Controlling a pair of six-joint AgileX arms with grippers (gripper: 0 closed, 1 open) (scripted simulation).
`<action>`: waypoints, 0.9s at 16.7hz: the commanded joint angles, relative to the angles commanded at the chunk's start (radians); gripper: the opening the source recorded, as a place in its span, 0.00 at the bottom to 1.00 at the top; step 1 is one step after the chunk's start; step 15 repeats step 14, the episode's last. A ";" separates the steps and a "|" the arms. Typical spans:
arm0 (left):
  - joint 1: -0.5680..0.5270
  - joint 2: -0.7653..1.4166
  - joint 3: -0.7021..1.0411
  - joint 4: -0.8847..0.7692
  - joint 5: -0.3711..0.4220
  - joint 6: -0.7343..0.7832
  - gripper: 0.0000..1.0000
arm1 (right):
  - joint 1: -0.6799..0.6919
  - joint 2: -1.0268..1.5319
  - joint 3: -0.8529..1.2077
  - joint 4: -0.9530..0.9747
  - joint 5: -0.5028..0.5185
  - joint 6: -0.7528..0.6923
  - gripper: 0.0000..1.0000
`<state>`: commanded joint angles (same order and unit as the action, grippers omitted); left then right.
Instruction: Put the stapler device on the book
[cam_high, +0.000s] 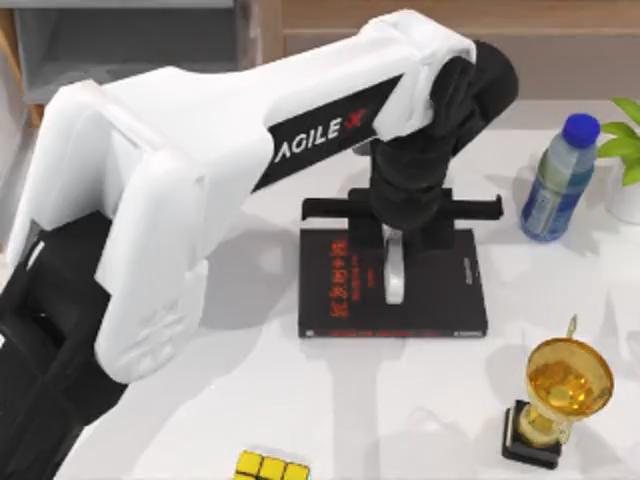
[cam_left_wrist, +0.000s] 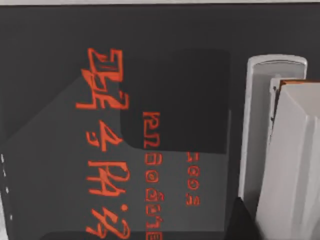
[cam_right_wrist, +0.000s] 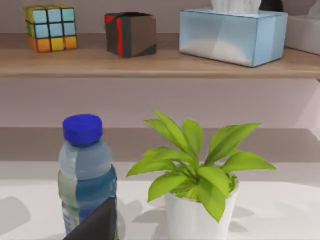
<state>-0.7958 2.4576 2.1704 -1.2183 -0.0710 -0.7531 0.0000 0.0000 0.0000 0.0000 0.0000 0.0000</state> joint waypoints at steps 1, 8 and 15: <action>0.000 0.000 0.000 0.000 0.000 0.000 0.45 | 0.000 0.000 0.000 0.000 0.000 0.000 1.00; 0.000 0.000 0.000 0.000 0.000 0.000 0.98 | 0.000 0.000 0.000 0.000 0.000 0.000 1.00; 0.000 0.000 0.000 0.000 0.000 0.000 1.00 | 0.000 0.000 0.000 0.000 0.000 0.000 1.00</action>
